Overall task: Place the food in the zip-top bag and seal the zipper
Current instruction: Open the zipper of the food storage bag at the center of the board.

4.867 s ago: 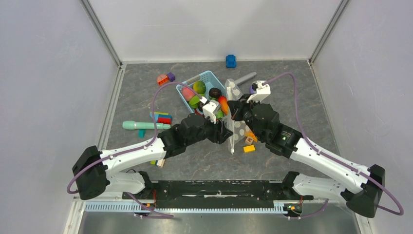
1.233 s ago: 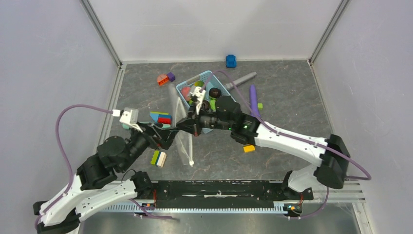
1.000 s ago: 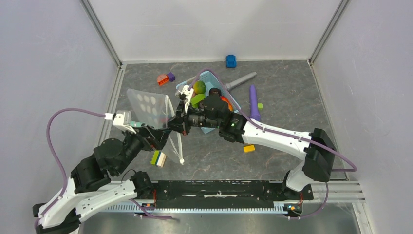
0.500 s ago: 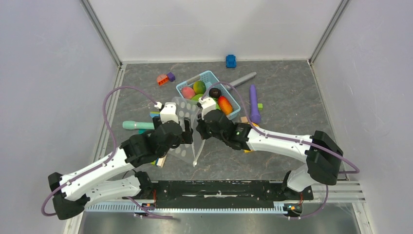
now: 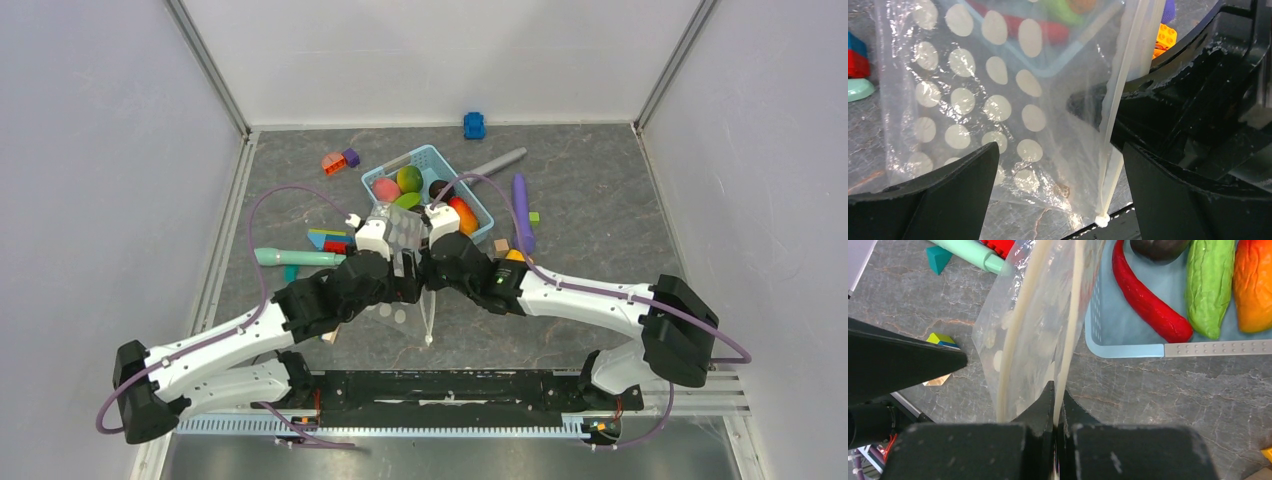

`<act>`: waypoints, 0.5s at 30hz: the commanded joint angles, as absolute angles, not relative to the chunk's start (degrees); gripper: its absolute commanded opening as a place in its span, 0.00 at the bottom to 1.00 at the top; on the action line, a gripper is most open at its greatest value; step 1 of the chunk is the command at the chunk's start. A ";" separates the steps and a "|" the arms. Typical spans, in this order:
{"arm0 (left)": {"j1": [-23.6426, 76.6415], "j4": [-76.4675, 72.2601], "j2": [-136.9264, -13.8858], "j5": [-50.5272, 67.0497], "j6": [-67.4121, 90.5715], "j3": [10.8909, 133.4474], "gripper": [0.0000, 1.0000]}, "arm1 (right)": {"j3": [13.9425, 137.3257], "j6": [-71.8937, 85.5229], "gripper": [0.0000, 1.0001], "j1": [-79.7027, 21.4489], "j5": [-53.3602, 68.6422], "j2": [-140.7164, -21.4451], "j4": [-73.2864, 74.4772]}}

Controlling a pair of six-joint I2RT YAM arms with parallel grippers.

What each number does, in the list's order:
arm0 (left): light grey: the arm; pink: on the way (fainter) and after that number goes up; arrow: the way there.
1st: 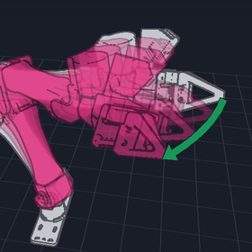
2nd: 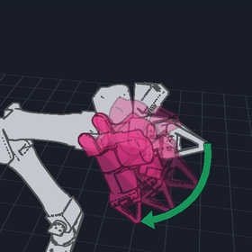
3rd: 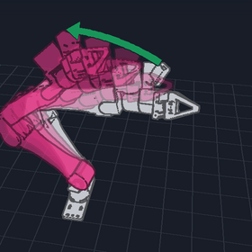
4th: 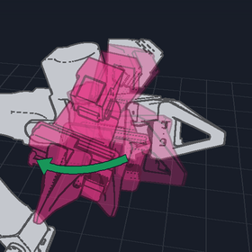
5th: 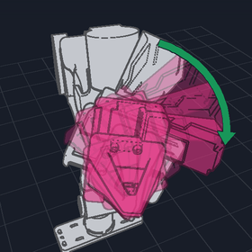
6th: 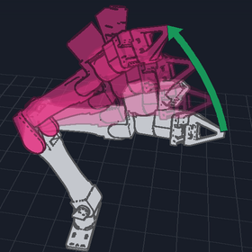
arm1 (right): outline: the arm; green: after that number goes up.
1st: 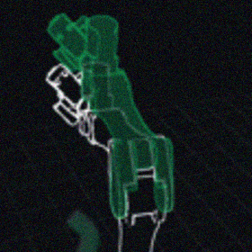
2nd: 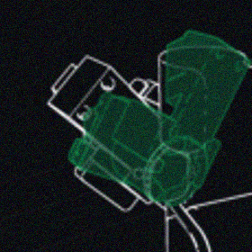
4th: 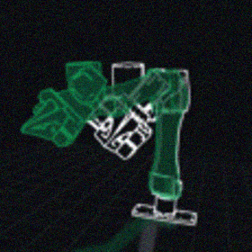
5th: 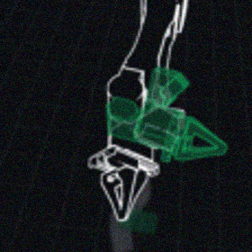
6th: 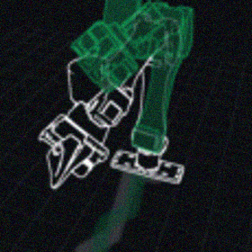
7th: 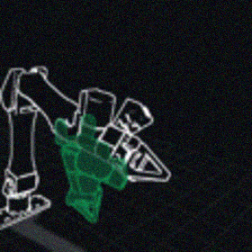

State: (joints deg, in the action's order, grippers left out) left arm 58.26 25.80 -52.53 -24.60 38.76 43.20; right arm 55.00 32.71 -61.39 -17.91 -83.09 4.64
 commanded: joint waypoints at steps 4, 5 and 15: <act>58.27 20.86 -57.21 -23.15 38.77 43.89 1.00 | 54.49 35.77 0.00 -60.88 -16.65 -81.05 1.47; 58.25 21.13 -58.00 -23.05 38.76 44.10 1.00 | 54.37 36.27 0.00 -60.71 -16.61 -81.01 1.53; 58.20 23.81 -60.36 -26.91 41.43 43.14 0.94 | 52.16 38.21 0.00 -59.77 -14.53 -78.95 0.62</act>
